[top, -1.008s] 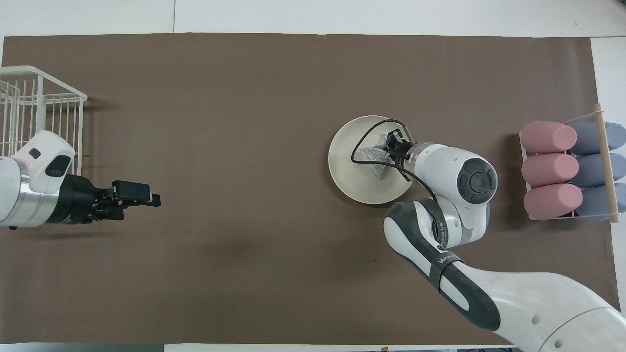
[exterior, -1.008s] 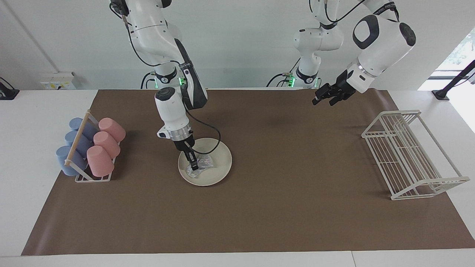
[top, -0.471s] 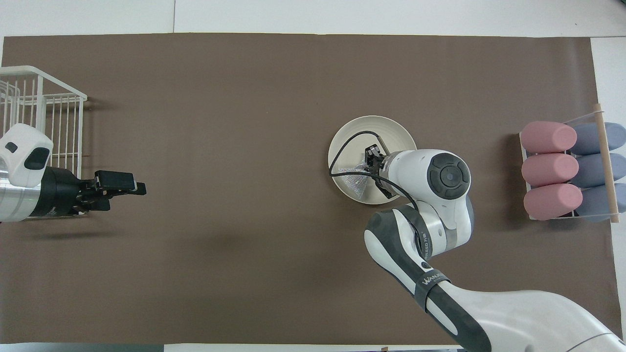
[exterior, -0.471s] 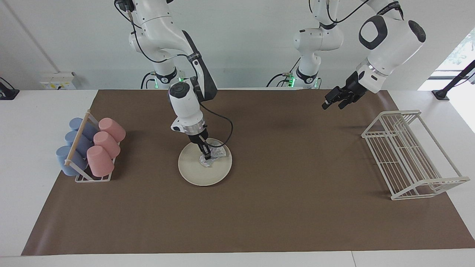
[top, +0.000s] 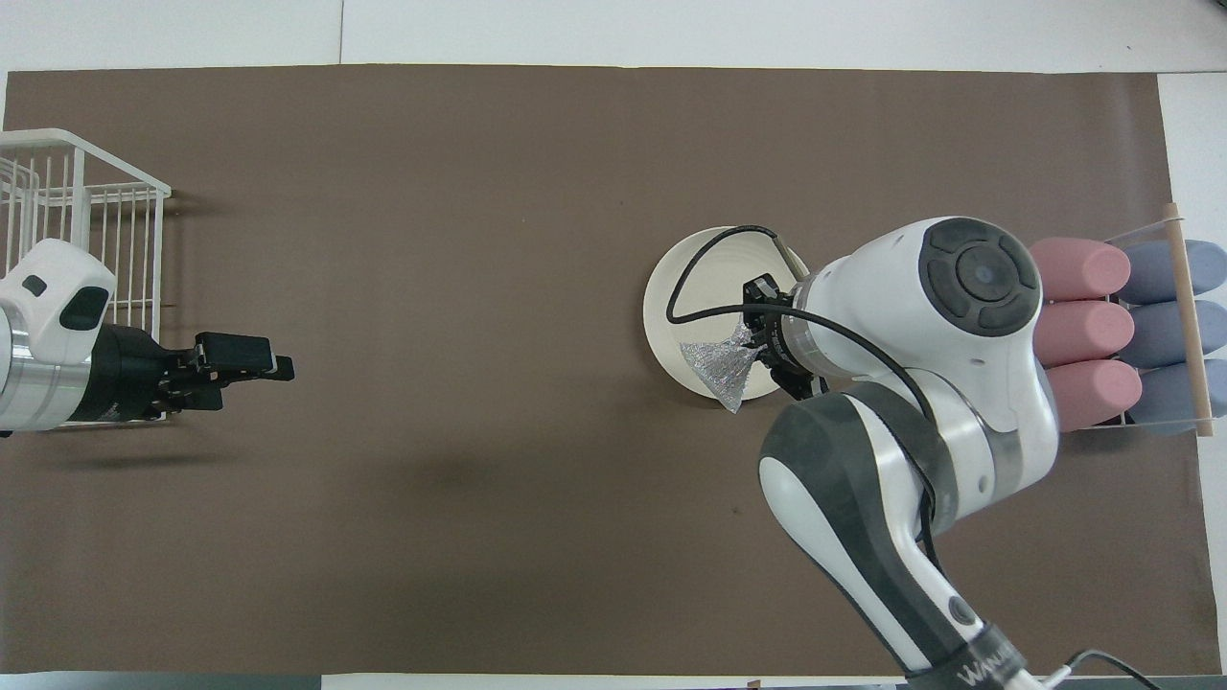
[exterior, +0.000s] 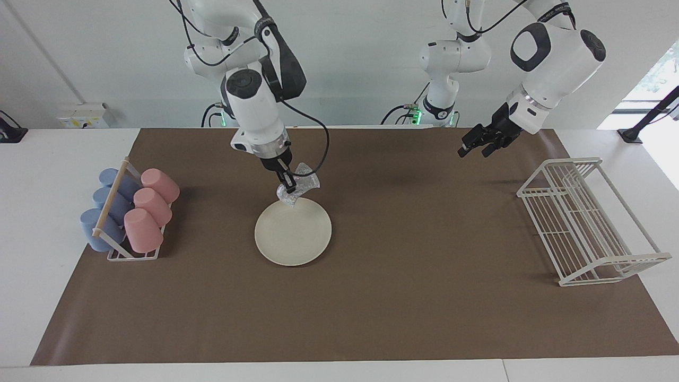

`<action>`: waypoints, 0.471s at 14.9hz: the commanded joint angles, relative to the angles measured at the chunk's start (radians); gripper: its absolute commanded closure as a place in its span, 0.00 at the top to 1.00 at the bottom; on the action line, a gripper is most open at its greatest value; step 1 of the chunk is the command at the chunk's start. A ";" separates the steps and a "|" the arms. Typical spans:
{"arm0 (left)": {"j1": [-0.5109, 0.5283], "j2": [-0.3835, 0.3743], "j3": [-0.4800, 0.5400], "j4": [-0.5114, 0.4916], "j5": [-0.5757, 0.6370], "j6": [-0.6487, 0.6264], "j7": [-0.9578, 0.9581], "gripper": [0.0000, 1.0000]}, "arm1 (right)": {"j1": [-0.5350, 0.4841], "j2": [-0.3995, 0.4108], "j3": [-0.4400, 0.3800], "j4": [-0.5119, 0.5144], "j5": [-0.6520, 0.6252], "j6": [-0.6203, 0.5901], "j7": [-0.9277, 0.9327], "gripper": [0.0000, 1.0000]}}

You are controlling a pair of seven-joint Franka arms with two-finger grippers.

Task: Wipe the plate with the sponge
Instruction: 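Hand the scrubber from the right gripper back to the left gripper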

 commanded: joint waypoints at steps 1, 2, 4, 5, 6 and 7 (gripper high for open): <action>-0.012 0.012 -0.002 0.016 0.020 0.009 -0.011 1.00 | 0.012 -0.039 0.005 0.056 -0.030 -0.125 0.091 0.00; -0.037 0.012 -0.015 0.016 0.018 0.009 -0.017 1.00 | 0.012 -0.044 0.017 0.072 -0.043 -0.159 0.132 0.00; -0.090 0.010 -0.019 0.013 -0.005 0.015 -0.046 1.00 | 0.059 -0.059 0.040 0.098 -0.044 -0.189 0.233 0.00; -0.106 0.007 -0.019 0.006 -0.082 0.022 -0.057 1.00 | 0.102 -0.057 0.040 0.113 -0.052 -0.190 0.308 0.00; -0.115 0.003 -0.019 -0.004 -0.171 0.017 -0.057 1.00 | 0.133 -0.056 0.040 0.118 -0.052 -0.187 0.357 0.00; -0.120 -0.004 -0.019 -0.016 -0.244 0.017 -0.057 1.00 | 0.163 -0.054 0.040 0.124 -0.052 -0.189 0.403 0.00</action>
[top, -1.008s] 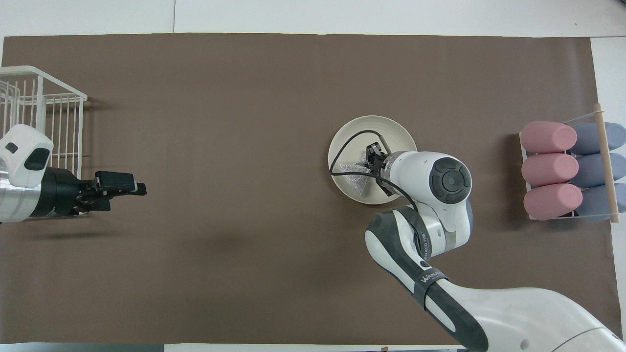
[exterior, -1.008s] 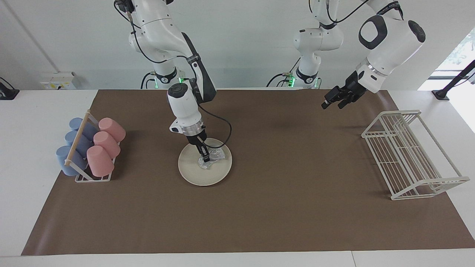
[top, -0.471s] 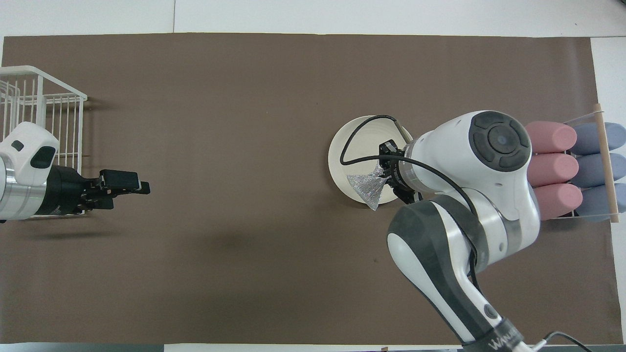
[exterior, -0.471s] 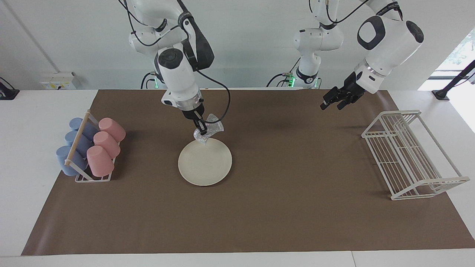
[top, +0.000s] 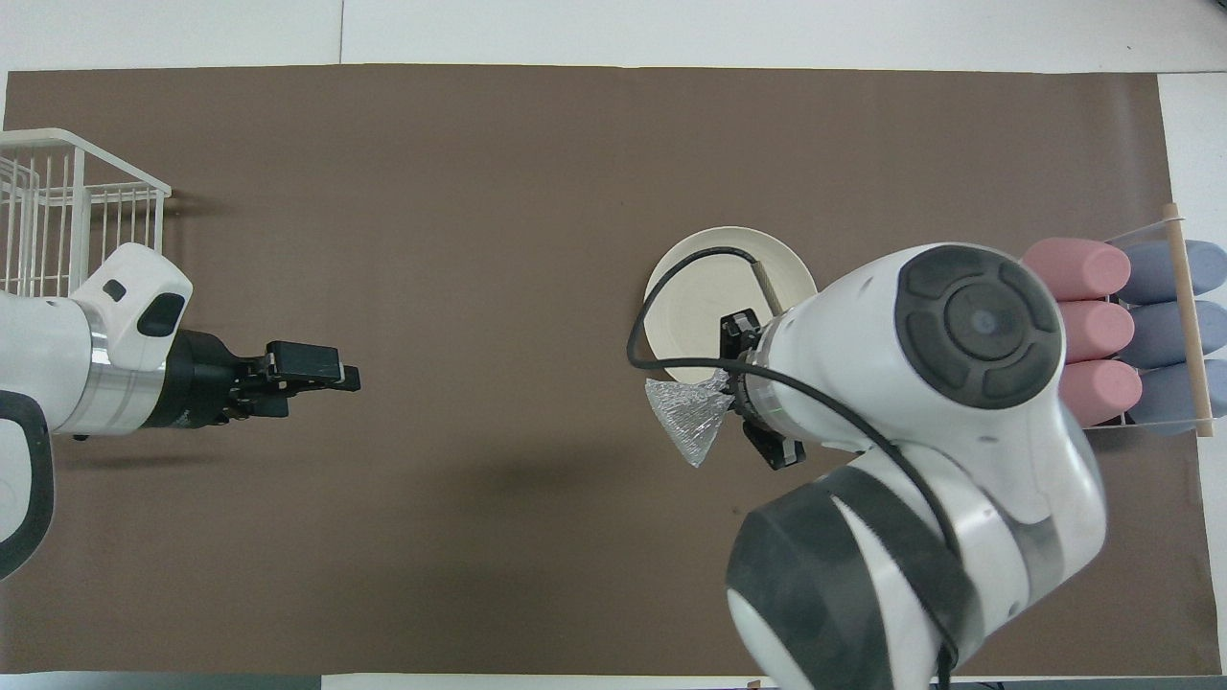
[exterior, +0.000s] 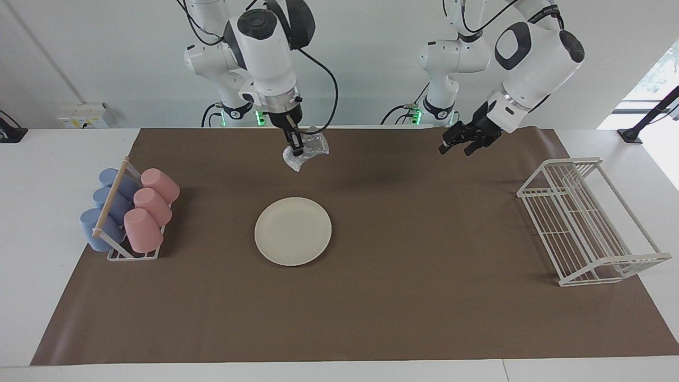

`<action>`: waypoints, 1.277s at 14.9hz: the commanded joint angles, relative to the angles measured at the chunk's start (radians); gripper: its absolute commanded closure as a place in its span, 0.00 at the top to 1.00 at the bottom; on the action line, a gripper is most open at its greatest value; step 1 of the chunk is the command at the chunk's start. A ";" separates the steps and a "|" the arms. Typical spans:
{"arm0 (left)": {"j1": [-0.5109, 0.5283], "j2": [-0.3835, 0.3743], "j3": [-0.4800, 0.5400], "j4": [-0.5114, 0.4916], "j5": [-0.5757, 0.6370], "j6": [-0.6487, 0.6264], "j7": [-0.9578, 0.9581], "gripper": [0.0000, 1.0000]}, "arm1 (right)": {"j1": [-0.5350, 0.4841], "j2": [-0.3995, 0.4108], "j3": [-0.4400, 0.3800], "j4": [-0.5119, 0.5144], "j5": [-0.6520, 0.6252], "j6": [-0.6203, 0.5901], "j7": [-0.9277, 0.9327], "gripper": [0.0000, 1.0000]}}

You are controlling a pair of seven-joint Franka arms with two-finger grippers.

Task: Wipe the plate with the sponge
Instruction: 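Hand the scrubber from the right gripper back to the left gripper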

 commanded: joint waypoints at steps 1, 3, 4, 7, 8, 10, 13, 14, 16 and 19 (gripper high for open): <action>-0.034 -0.014 0.009 -0.025 -0.164 0.008 -0.012 1.00 | 0.078 0.009 0.006 0.032 -0.026 -0.014 0.148 0.00; -0.040 -0.032 0.009 -0.057 -0.294 0.005 -0.014 1.00 | 0.115 0.009 0.006 0.034 -0.027 -0.008 0.203 0.00; -0.040 -0.049 0.008 -0.088 -0.357 0.008 -0.012 1.00 | 0.118 0.009 0.008 0.043 -0.027 -0.008 0.216 0.00; -0.091 -0.051 0.009 -0.111 -0.515 0.019 -0.008 1.00 | 0.139 0.010 0.009 0.041 -0.029 0.013 0.259 0.00; -0.092 -0.049 0.009 -0.123 -0.575 0.024 -0.005 1.00 | 0.139 0.012 0.009 0.040 -0.029 0.030 0.263 0.00; -0.129 -0.043 0.009 -0.145 -0.671 0.074 -0.003 1.00 | 0.132 0.015 0.009 0.034 -0.029 0.062 0.263 0.00; -0.189 -0.025 0.009 -0.160 -0.730 0.119 0.000 1.00 | 0.109 0.032 0.008 0.035 -0.030 0.090 0.262 0.00; -0.207 -0.021 0.008 -0.169 -0.764 0.142 0.000 1.00 | 0.106 0.035 0.008 0.034 -0.030 0.096 0.260 0.00; -0.259 -0.015 0.008 -0.186 -0.805 0.207 0.022 1.00 | 0.104 0.036 0.008 0.034 -0.042 0.104 0.259 0.00; -0.295 0.012 0.009 -0.186 -0.856 0.280 0.022 0.95 | 0.112 0.043 0.008 0.029 -0.049 0.101 0.269 0.00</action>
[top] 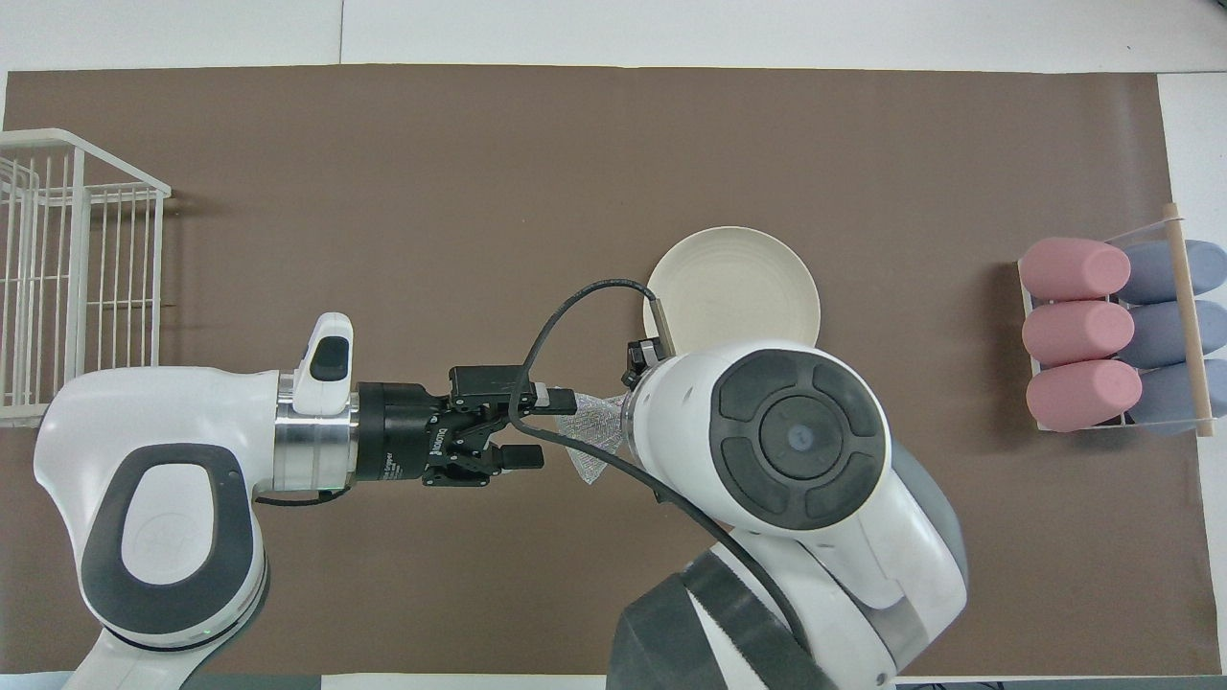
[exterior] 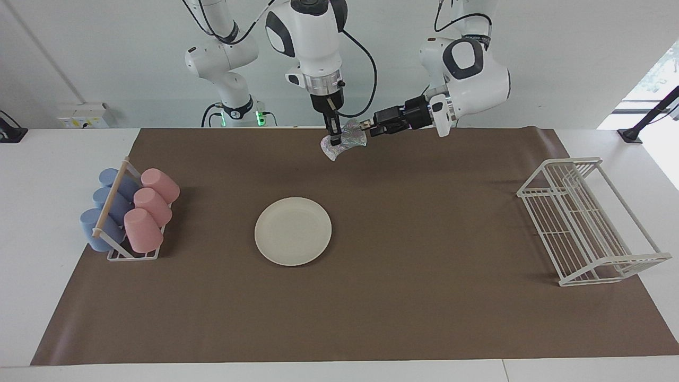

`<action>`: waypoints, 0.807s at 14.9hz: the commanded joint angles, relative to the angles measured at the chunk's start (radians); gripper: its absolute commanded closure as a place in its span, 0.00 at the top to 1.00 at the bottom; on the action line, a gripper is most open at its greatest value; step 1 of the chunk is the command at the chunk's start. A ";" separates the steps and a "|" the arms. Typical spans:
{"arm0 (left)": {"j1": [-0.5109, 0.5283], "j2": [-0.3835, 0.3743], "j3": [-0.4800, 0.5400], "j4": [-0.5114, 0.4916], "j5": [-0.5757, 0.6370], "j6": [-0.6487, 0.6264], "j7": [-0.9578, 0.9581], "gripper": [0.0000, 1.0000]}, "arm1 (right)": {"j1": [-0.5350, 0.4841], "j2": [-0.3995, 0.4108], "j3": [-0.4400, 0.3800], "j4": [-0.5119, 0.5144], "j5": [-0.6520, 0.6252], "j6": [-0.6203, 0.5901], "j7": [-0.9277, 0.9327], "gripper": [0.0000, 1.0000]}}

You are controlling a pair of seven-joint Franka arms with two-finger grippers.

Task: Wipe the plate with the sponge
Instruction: 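Hand the scrubber from the right gripper back to the left gripper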

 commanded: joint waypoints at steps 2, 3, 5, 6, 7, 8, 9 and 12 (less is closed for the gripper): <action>-0.023 0.023 0.015 -0.002 -0.045 0.060 0.017 0.91 | 0.004 0.005 0.008 -0.002 -0.039 0.000 0.040 0.00; -0.017 0.033 0.016 0.010 -0.046 0.058 0.018 0.90 | 0.005 0.005 0.008 -0.002 -0.049 0.000 0.041 0.00; -0.015 0.033 0.015 0.010 -0.045 0.054 0.018 0.78 | 0.005 0.005 0.010 -0.002 -0.055 0.003 0.041 0.00; -0.021 0.032 0.015 0.009 -0.045 0.054 0.018 0.66 | 0.005 0.006 0.010 -0.002 -0.062 0.006 0.040 0.00; -0.025 0.033 0.015 0.009 -0.046 0.060 0.015 0.57 | 0.004 0.006 0.008 0.000 -0.062 0.009 0.040 0.00; -0.028 0.033 0.013 0.010 -0.046 0.066 0.008 0.50 | 0.002 0.006 0.010 -0.002 -0.062 0.012 0.038 0.00; -0.041 0.033 0.015 0.009 -0.057 0.075 0.004 0.44 | -0.001 0.008 0.010 -0.002 -0.062 0.015 0.038 0.00; -0.058 0.033 0.013 0.009 -0.066 0.098 -0.031 0.18 | -0.005 0.008 0.008 -0.002 -0.062 0.017 0.037 0.00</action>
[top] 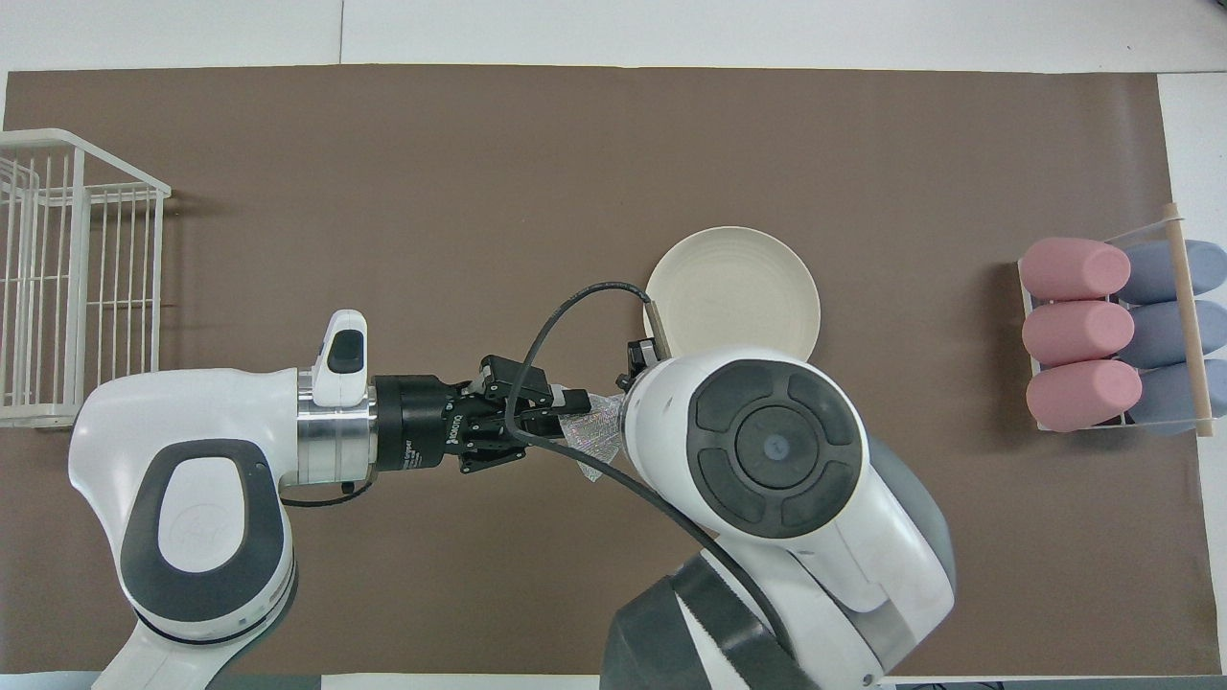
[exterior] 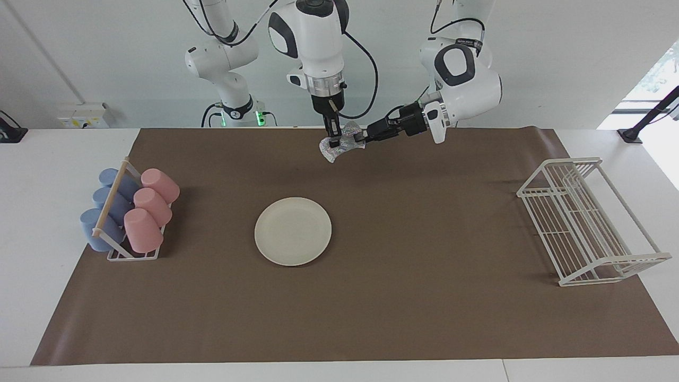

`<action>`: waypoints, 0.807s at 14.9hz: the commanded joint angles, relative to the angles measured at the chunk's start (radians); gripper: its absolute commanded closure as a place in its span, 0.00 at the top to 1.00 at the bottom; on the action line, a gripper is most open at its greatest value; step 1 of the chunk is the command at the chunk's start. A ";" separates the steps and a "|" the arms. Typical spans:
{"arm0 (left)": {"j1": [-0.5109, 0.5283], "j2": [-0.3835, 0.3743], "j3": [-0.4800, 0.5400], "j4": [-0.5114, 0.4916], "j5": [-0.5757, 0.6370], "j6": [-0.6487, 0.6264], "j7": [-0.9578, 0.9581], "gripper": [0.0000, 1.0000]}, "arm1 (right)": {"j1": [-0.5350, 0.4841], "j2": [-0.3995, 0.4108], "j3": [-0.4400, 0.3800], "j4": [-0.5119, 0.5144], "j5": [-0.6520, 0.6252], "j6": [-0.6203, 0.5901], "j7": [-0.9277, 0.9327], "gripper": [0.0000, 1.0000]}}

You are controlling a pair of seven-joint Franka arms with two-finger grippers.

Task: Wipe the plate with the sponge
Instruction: 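Hand the scrubber from the right gripper back to the left gripper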

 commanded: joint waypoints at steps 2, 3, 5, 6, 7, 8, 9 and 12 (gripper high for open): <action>-0.044 0.005 0.008 0.004 -0.022 0.044 -0.038 0.00 | -0.012 0.004 0.007 0.000 -0.023 0.013 0.025 0.00; -0.042 0.005 0.008 0.004 -0.022 0.044 -0.039 0.00 | -0.014 0.004 0.007 0.001 -0.023 0.013 0.024 0.00; -0.039 0.002 0.008 0.004 -0.022 0.043 -0.053 0.00 | -0.029 -0.013 0.006 0.000 -0.025 -0.010 -0.019 0.34; -0.039 0.001 0.008 0.004 -0.022 0.041 -0.061 0.00 | -0.034 -0.019 0.006 0.000 -0.025 -0.016 -0.065 0.77; -0.037 0.001 0.008 0.006 -0.022 0.041 -0.070 0.00 | -0.043 -0.019 0.004 0.001 -0.023 -0.010 -0.088 1.00; -0.034 -0.001 0.008 0.006 -0.022 0.041 -0.081 0.00 | -0.052 -0.022 0.004 0.001 -0.023 -0.008 -0.094 1.00; -0.033 -0.001 0.009 0.006 -0.022 0.038 -0.082 0.00 | -0.055 -0.022 0.004 0.001 -0.023 -0.007 -0.097 1.00; -0.010 -0.002 0.013 0.007 -0.022 0.033 -0.090 0.00 | -0.090 -0.027 -0.004 0.003 -0.020 -0.008 -0.221 1.00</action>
